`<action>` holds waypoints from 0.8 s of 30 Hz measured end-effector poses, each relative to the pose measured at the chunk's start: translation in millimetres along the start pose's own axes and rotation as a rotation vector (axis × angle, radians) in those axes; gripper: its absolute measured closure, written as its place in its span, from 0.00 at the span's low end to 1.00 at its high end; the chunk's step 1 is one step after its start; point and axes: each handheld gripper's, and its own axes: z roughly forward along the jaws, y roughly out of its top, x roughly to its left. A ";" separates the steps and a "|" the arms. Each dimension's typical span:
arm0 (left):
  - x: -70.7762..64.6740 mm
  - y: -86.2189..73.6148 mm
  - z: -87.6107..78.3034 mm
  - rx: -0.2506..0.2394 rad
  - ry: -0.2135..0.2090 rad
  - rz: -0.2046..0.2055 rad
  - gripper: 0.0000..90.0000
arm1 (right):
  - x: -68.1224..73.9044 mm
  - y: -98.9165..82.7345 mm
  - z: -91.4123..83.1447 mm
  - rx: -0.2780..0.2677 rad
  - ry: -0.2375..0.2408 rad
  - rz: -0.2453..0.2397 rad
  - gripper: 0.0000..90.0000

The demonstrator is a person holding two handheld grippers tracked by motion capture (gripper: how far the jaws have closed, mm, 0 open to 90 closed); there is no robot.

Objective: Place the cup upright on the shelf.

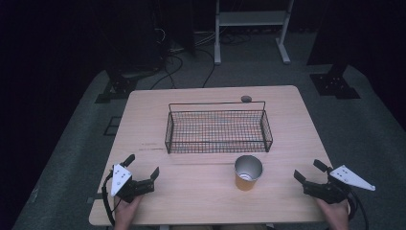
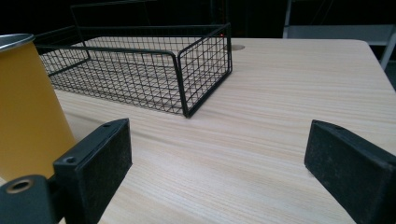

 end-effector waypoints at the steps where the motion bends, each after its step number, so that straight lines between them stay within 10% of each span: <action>1: -0.1 0.0 -0.1 -0.001 0.000 0.000 0.00 | 0.2 -0.1 0.7 -0.001 0.004 -0.001 0.07; 24: -0.5 -0.2 -0.8 -0.007 -0.007 0.008 0.00 | 22.4 8.9 0.3 -0.013 0.046 -0.059 0.07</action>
